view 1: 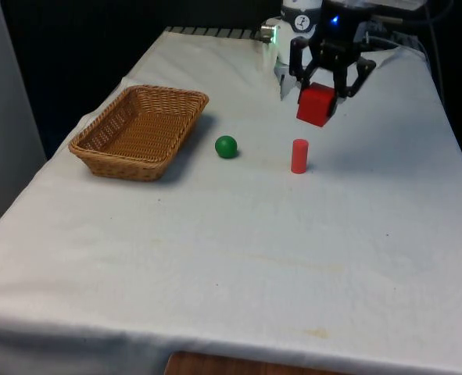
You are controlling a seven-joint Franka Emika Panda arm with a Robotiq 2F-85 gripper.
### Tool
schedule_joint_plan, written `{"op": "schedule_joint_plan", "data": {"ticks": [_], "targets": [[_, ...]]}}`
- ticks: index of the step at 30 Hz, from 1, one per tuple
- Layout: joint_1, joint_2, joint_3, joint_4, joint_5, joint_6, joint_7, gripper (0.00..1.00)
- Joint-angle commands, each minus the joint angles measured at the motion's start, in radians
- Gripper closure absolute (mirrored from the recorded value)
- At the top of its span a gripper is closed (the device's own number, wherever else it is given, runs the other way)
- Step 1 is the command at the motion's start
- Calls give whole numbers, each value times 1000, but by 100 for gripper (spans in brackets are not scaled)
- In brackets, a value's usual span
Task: Pick up the object to the left of the cylinder and place it into the basket.
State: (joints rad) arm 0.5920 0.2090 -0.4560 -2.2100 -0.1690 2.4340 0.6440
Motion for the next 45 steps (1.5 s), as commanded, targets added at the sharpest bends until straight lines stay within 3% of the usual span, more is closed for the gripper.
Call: {"op": "schedule_joint_plan", "data": {"ticks": [1,2,4,16,18,19,24,25,26,27,36,37,38,45], "targets": [[-2,-16,-8,-22,-15,20,0,98],[-1,-4,-3,-8,-2,3,-3,98],[-5,-30,-20,-46,-23,30,-9,98],[-22,-72,-77,-124,-48,72,-55,98],[-18,-62,-71,-112,-34,54,-55,98],[-24,-75,-90,-134,-49,80,-67,98],[-31,-75,-122,-151,-44,95,-105,98],[-34,-75,-128,-153,-43,96,-112,98],[-29,-68,-123,-143,-35,81,-108,98],[-35,-74,-133,-155,-42,97,-119,98],[-50,-69,-185,-169,-35,108,-183,98],[-43,-66,-185,-162,-35,91,-175,98],[-51,-68,-191,-171,-34,110,-189,98],[-60,-61,-237,-182,-31,125,-238,98]]}}
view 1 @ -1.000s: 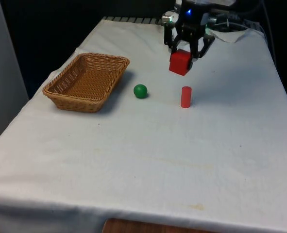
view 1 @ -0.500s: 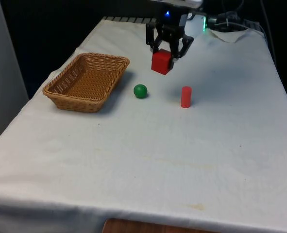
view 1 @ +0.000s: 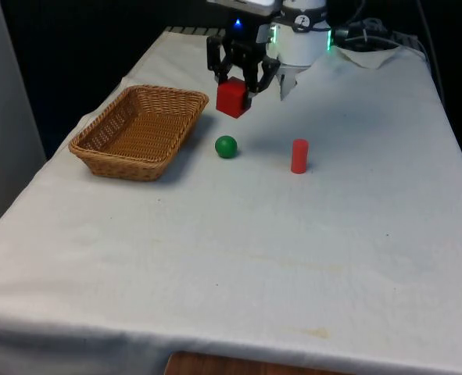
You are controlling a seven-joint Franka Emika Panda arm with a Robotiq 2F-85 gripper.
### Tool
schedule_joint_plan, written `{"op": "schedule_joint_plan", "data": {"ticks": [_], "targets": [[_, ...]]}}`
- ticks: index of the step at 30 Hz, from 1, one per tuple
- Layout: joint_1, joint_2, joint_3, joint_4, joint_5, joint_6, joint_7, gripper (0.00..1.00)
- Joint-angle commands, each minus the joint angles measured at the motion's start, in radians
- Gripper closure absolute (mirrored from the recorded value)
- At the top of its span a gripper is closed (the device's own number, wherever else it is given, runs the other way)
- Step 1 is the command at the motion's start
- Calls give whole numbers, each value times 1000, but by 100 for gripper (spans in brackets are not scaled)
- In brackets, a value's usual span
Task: Pick up the object to the left of the cylinder and place it into the basket.
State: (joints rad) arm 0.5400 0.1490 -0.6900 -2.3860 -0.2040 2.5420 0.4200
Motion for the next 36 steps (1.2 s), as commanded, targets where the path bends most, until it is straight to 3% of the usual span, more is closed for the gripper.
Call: {"op": "schedule_joint_plan", "data": {"ticks": [1,3,7,8,9,10,13,17,18,19,26,27,28,34,35,36], "targets": [[-1,1,-6,0,0,1,-7,98],[-12,4,-21,-8,5,22,-34,98],[-18,11,-45,-10,9,35,-61,98],[-19,13,-50,-11,11,39,-67,98],[-10,17,-50,-3,2,21,-51,98],[-20,14,-55,-11,13,44,-73,98],[-25,18,-72,-15,25,67,-98,98],[-29,21,-90,-19,47,96,-130,98],[-20,32,-98,-10,30,82,-111,98],[-30,22,-93,-19,53,101,-137,98],[-38,27,-108,-23,114,139,-198,98],[-28,41,-119,-13,99,125,-181,98],[-40,29,-113,-24,134,148,-217,98],[-52,45,-124,-24,214,177,-295,98],[-38,56,-137,-14,188,160,-268,98],[-55,49,-126,-24,228,182,-308,98]]}}
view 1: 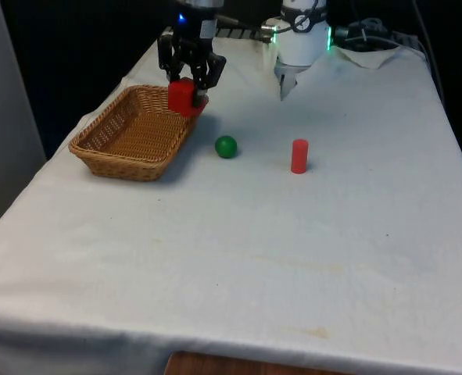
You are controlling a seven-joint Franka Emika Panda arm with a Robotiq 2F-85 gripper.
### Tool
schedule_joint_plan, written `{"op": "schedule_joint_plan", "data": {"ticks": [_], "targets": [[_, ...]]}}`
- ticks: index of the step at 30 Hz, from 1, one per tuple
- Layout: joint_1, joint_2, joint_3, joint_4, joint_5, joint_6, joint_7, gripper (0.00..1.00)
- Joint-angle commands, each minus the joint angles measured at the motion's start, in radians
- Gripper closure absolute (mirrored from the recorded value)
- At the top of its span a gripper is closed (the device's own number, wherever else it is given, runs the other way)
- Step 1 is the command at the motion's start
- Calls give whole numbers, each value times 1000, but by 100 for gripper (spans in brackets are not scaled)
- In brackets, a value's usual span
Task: Pick up the object to the left of the cylinder and place it into the basket.
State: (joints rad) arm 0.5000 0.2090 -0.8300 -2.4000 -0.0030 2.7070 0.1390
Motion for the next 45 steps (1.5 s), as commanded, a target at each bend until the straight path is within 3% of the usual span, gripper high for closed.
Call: {"op": "schedule_joint_plan", "data": {"ticks": [1,5,6,7,13,14,15,22,23,24,25,26,30,31,32,38,39,40,45], "targets": [[-17,-6,12,-10,41,22,-40,98],[-27,27,4,-3,125,45,-117,98],[-8,43,-15,2,101,36,-90,98],[-29,34,1,-1,142,49,-134,98],[-39,83,-20,24,256,55,-246,98],[-21,99,-37,27,243,48,-228,98],[-42,90,-23,27,271,56,-261,98],[-62,142,-38,55,386,56,-372,98],[-38,158,-62,56,375,47,-355,98],[-66,151,-37,59,405,56,-389,98],[-68,159,-37,62,422,56,-403,98],[-69,181,-34,68,460,61,-430,98],[-67,221,-29,81,526,67,-471,98],[-47,230,-58,83,511,47,-459,98],[-67,230,-27,85,538,68,-478,98],[-68,293,-17,115,627,71,-522,98],[-47,299,-48,112,602,48,-502,98],[-68,302,-16,119,641,70,-529,98],[-69,357,-10,145,722,70,-574,98]]}}
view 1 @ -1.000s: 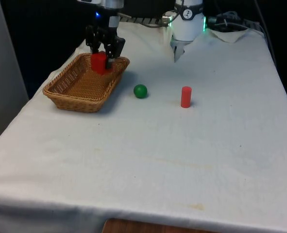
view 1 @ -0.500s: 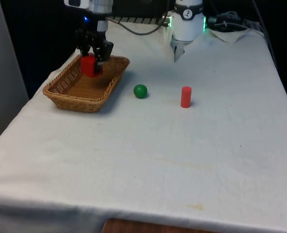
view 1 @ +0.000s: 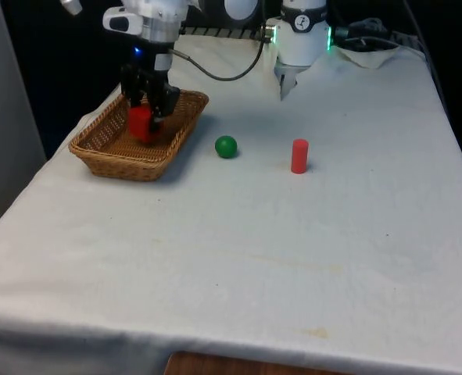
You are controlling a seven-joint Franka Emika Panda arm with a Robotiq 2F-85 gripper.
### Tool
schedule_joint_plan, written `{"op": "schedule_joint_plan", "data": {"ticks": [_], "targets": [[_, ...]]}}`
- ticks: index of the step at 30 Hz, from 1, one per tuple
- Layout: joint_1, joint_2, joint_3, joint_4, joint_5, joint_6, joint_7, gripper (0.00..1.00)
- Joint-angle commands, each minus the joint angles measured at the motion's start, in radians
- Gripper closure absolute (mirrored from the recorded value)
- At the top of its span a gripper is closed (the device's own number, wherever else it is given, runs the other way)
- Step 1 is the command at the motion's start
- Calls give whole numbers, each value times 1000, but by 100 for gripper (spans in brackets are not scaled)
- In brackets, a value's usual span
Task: Pick up the object to the left of the cylinder and place it into the basket.
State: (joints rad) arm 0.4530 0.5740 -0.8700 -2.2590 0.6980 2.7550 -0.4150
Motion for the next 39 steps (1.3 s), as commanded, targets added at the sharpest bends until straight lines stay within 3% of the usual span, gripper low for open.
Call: {"op": "schedule_joint_plan", "data": {"ticks": [1,3,4,5,8,9,11,12,13,17,18,19,20,21,24,26,27,32,34,35,39], "targets": [[-22,0,30,8,35,22,-27,98],[-18,15,26,15,60,19,-42,98],[0,28,2,11,43,0,-23,98],[-16,22,24,17,70,17,-49,98],[-10,40,16,24,107,12,-73,91],[-8,42,15,25,117,12,-81,73],[-7,43,14,24,118,12,-82,54],[1,54,2,24,105,0,-67,44],[-7,43,14,24,118,12,-82,44],[-7,43,13,24,118,11,-81,6],[-7,43,13,24,118,11,-81,0],[-7,43,13,24,118,11,-81,0],[1,54,1,24,105,0,-67,0],[-7,43,12,24,118,11,-81,0],[-6,43,12,24,117,11,-81,0],[7,37,-10,27,101,-7,-71,0],[3,52,-3,27,105,-1,-67,0],[31,15,-49,33,80,-36,-59,0],[24,12,-39,36,90,-26,-67,0],[38,5,-60,35,70,-43,-55,0],[53,-21,-86,40,52,-58,-50,0]]}}
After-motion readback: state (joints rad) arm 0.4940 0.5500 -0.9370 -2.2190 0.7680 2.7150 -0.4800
